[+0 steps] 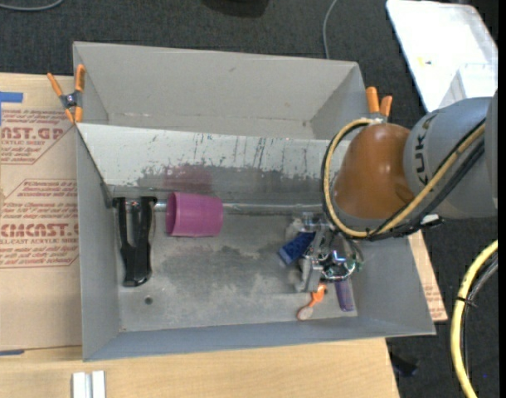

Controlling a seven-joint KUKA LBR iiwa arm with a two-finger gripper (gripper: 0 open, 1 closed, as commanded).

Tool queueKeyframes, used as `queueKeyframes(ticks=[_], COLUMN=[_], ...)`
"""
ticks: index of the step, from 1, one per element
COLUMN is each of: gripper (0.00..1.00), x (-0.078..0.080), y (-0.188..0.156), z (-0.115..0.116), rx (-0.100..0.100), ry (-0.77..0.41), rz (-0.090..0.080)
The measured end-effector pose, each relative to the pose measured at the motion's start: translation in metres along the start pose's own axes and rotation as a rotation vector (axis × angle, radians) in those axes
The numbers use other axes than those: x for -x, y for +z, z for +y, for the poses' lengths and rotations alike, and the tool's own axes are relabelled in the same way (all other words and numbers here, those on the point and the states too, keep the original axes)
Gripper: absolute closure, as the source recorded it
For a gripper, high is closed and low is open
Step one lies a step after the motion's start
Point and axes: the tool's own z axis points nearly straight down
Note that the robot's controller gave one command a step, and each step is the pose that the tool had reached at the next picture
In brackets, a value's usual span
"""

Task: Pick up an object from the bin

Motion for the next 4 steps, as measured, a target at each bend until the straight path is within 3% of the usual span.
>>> queueKeyframes(ticks=[1,2,3,4], gripper=[0.00,1.00,1.00,1.00], x=[0.019,0.030,0.030,0.042], y=[-0.021,0.001,0.001,0.001], z=[-0.010,-0.044,-0.044,-0.045], rx=[-0.001,0.000,0.000,0.003], ry=[-0.041,0.073,0.073,0.079], rz=[-0.001,-0.001,-0.002,-0.002])
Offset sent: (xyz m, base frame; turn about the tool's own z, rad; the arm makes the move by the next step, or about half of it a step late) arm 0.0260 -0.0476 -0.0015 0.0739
